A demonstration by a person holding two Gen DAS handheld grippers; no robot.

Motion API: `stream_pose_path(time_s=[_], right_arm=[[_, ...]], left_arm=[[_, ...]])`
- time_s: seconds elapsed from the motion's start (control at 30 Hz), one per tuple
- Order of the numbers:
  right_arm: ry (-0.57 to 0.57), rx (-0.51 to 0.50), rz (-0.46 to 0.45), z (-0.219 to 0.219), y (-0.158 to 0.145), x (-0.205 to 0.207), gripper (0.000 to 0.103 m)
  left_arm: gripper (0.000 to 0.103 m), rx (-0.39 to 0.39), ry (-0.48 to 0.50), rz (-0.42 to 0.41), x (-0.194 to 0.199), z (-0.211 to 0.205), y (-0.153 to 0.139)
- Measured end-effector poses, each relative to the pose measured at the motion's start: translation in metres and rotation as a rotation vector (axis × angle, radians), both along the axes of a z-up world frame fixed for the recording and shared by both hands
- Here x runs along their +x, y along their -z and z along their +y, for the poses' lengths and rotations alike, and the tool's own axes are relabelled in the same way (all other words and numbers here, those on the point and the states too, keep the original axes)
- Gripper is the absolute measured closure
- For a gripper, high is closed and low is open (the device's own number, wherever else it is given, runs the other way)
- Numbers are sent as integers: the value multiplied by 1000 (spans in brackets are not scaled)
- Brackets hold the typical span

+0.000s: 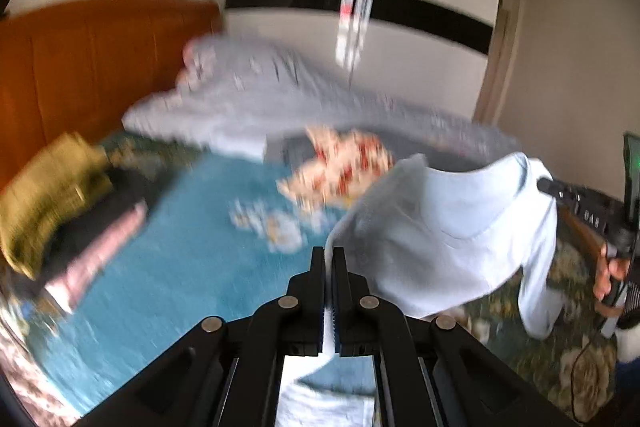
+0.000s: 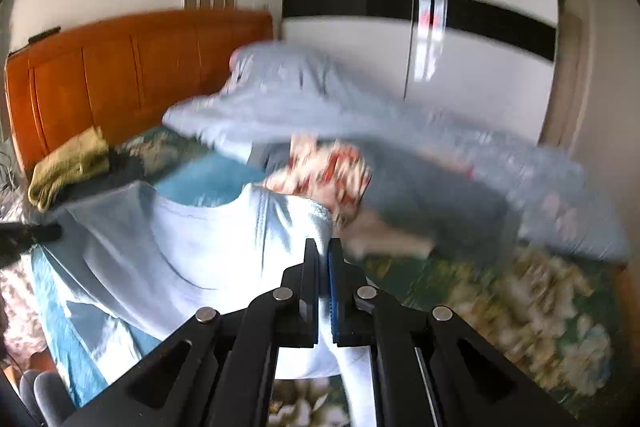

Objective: Fold clothes

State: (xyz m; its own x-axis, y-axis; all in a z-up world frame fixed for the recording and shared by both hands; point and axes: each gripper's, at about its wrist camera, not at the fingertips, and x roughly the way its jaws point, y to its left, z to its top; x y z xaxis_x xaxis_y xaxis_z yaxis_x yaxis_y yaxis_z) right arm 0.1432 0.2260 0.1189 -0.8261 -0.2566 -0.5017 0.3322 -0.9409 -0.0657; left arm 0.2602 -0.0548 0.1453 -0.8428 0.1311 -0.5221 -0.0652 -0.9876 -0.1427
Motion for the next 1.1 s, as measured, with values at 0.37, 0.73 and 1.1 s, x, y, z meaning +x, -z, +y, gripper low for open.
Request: stream_pose_path(time_s=[0.37,0.73,1.1], right_arm=[[-109,88,-154,-10,24,34,99],[-195,0,-524,12,164,101,97],[-249,-39,-555,23,159,120,88]], left_arm=[[100,-42,-31,-22,42,-4,9],[100,87,-69,-271,56,-12,127],[100,92,-55,-317,53,-8,142]])
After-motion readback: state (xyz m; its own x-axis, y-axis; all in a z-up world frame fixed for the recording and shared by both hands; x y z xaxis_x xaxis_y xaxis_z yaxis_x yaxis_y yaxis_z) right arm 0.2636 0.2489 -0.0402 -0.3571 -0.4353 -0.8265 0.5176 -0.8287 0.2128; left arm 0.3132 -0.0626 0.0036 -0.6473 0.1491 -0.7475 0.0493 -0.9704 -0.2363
